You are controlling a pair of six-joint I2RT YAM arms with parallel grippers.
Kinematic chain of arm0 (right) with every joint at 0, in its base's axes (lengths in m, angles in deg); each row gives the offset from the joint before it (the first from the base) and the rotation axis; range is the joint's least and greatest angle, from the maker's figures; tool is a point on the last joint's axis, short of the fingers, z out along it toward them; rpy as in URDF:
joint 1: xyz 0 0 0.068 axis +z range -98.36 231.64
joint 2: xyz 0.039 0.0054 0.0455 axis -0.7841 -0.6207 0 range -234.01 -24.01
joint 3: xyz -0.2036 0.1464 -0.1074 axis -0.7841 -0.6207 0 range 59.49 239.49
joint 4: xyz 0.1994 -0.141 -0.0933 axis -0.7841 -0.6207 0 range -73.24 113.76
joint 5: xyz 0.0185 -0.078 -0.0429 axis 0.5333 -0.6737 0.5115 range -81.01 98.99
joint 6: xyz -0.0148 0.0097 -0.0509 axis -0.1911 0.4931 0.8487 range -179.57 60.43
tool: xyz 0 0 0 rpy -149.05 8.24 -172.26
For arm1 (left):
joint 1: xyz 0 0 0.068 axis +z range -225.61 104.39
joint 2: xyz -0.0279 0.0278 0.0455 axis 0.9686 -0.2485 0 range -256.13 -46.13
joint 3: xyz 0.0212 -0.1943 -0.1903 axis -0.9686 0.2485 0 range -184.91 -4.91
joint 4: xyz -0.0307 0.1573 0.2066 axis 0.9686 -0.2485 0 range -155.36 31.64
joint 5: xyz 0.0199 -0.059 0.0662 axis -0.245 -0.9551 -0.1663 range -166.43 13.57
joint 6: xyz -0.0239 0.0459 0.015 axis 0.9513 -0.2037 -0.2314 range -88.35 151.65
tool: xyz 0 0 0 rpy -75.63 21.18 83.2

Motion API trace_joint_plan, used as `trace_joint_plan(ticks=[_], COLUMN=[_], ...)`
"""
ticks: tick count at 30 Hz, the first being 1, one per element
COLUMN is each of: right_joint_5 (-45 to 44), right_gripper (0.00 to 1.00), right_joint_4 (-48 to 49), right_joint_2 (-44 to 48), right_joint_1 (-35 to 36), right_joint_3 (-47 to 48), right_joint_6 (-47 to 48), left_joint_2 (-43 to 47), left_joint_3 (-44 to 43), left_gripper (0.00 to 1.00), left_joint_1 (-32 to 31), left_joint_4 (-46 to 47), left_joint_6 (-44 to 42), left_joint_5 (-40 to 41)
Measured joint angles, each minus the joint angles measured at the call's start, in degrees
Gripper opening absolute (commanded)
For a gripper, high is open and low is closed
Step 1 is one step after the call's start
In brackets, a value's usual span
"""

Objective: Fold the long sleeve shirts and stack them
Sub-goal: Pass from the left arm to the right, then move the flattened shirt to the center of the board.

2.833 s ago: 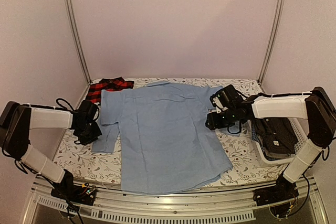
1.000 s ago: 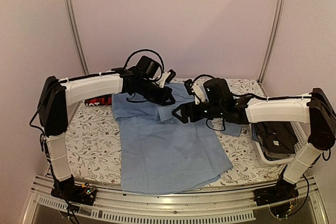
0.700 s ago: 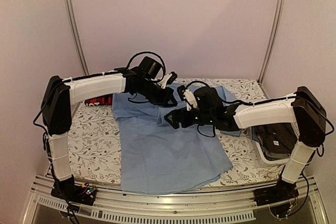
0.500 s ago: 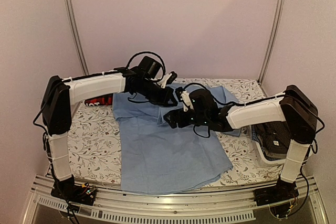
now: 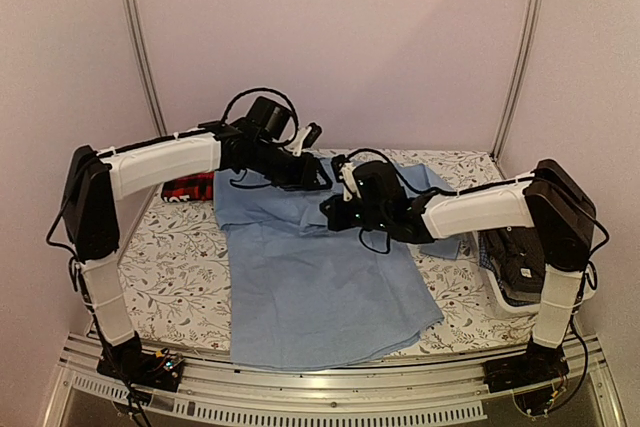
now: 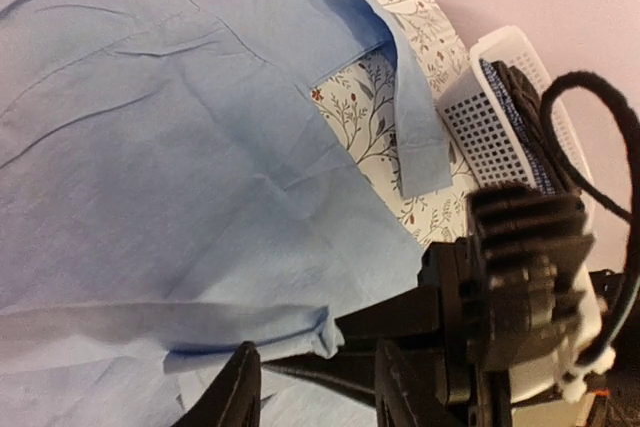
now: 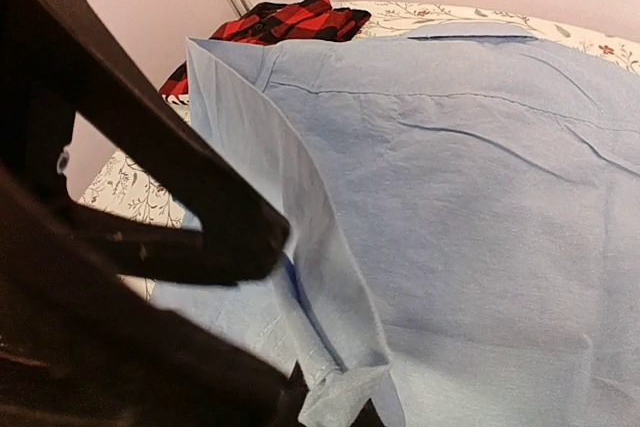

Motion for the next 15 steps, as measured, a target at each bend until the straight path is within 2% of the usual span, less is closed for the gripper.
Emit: trace_joint_plan(ticks=[3, 8, 12, 15], right_joint_5=[-0.90, -2.32, -3.28, -3.23], right_gripper=[0.00, 0.00, 0.00, 0.00], right_joint_4=[-2.38, -8.44, -13.84, -16.35], right_joint_2=[0.00, 0.00, -0.07, -0.70], right_joint_1=[-0.76, -5.07, -10.10, -12.55], right_joint_3=[1.20, 2.60, 2.60, 2.60], right_joint_6=[-0.02, -0.42, -1.11, -1.73], left_joint_2=[3.78, 13.03, 19.32, 19.96], left_joint_3=[2.43, 9.97, 18.97, 24.50], left_gripper=[0.50, 0.50, 0.50, 0.50], left_joint_1=[0.57, 3.10, 9.05, 13.49], left_joint_4=[0.33, 1.40, 2.54, 3.17], left_joint_6=[1.46, 4.20, 6.93, 8.13], left_joint_5=[2.97, 8.87, 12.26, 14.01])
